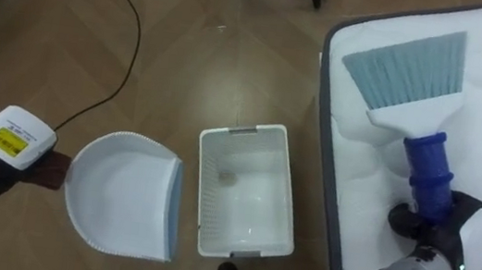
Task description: Clean bed
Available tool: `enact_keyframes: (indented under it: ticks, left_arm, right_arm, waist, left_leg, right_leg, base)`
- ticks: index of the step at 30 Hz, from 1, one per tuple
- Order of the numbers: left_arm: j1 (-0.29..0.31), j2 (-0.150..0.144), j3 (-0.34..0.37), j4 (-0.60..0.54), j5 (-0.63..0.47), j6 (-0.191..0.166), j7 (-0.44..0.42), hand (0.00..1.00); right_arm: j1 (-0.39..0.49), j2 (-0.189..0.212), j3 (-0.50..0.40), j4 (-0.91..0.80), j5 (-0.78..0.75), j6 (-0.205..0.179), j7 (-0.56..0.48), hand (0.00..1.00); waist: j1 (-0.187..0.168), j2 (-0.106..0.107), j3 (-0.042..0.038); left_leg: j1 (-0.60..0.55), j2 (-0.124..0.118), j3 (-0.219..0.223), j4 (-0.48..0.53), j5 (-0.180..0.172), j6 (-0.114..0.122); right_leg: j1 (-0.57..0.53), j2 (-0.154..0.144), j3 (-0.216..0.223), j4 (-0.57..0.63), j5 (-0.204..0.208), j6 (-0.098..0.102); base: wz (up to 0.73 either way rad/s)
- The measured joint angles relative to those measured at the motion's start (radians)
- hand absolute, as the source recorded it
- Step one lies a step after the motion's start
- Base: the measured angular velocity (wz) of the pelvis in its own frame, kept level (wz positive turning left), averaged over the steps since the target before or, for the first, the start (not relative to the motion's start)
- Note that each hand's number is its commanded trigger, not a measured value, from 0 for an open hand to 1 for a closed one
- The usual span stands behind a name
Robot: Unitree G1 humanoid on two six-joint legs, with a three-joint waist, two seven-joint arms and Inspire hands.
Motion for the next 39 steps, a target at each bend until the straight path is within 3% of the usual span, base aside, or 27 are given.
enact_keyframes:
  ticks: [8, 17, 20, 22, 27, 32, 35, 37, 39]
  left_arm:
    - [-0.003, 0.0, 0.022, -0.009, -0.007, -0.005, 0.002, 1.0]
    - [-0.001, -0.001, 0.065, -0.018, -0.011, -0.031, 0.099, 1.0]
    - [0.028, -0.035, 0.124, -0.042, -0.011, -0.052, 0.118, 1.0]
    - [0.035, -0.061, 0.155, -0.053, -0.011, -0.069, 0.142, 1.0]
    - [0.051, -0.069, 0.196, -0.1, -0.034, -0.106, 0.164, 1.0]
    - [0.109, -0.128, 0.301, -0.162, -0.047, -0.132, 0.189, 1.0]
    - [0.169, -0.16, 0.372, -0.22, -0.049, -0.139, 0.209, 1.0]
    - [0.226, -0.186, 0.406, -0.241, -0.061, -0.139, 0.214, 1.0]
    - [0.275, -0.215, 0.421, -0.271, -0.09, -0.14, 0.214, 1.0]
  right_arm:
    - [0.013, -0.002, 0.0, 0.0, 0.013, -0.02, 0.002, 0.0]
    - [0.071, -0.022, -0.002, -0.002, 0.018, -0.018, 0.005, 0.0]
    - [0.1, -0.022, -0.016, -0.012, 0.025, -0.018, 0.029, 0.0]
    - [0.129, -0.022, -0.04, -0.032, 0.027, -0.018, 0.044, 0.0]
    - [0.201, -0.026, -0.072, -0.063, 0.032, -0.031, 0.074, 0.0]
    - [0.248, -0.025, -0.122, -0.1, 0.036, -0.032, 0.115, 0.0]
    - [0.302, -0.023, -0.137, -0.169, 0.033, -0.032, 0.15, 0.0]
    - [0.305, -0.02, -0.135, -0.178, 0.026, -0.032, 0.171, 0.0]
    - [0.307, -0.02, -0.136, -0.19, 0.026, -0.028, 0.183, 0.0]
  waist:
    - [0.002, 0.001, -0.001]
    - [0.025, 0.001, -0.0033]
    - [0.027, -0.008, -0.009]
    - [0.03, -0.021, -0.0179]
    - [0.045, -0.045, -0.0341]
    - [0.061, -0.057, -0.0397]
    - [0.092, -0.077, -0.0395]
    - [0.133, -0.086, -0.0387]
    - [0.135, -0.089, -0.0394]
  left_leg:
    - [0.008, 0.001, -0.001, -0.001, 0.0, 0.0]
    - [0.093, 0.002, -0.009, -0.029, 0.0, 0.0]
    - [0.145, 0.001, -0.003, -0.053, 0.0, 0.0]
    - [0.177, 0.002, -0.002, -0.064, 0.0, 0.0]
    - [0.261, 0.025, 0.021, -0.095, -0.004, -0.006]
    - [0.358, 0.052, 0.068, -0.13, -0.015, -0.022]
    - [0.416, 0.059, 0.085, -0.151, -0.025, -0.037]
    - [0.469, 0.067, 0.05, -0.158, -0.043, -0.052]
    - [0.497, 0.073, 0.016, -0.166, -0.056, -0.06]
  right_leg:
    - [0.011, 0.005, -0.001, -0.006, 0.0, 0.0]
    - [0.11, 0.017, -0.001, -0.058, 0.008, 0.008]
    - [0.155, 0.018, 0.001, -0.076, 0.01, 0.011]
    - [0.19, 0.021, 0.0, -0.095, 0.011, 0.011]
    - [0.281, 0.047, 0.005, -0.172, 0.038, 0.005]
    - [0.357, 0.084, 0.06, -0.24, 0.07, 0.001]
    - [0.37, 0.113, 0.141, -0.249, 0.075, -0.006]
    - [0.381, 0.15, 0.235, -0.258, 0.092, -0.016]
    - [0.386, 0.171, 0.28, -0.265, 0.1, -0.019]
  base:
    - [0.0]
    - [0.0]
    - [-0.08]
    - [-0.04]
    - [-0.16]
    - [-0.43]
    - [-0.79]
    - [-1.3]
    - [-1.0]
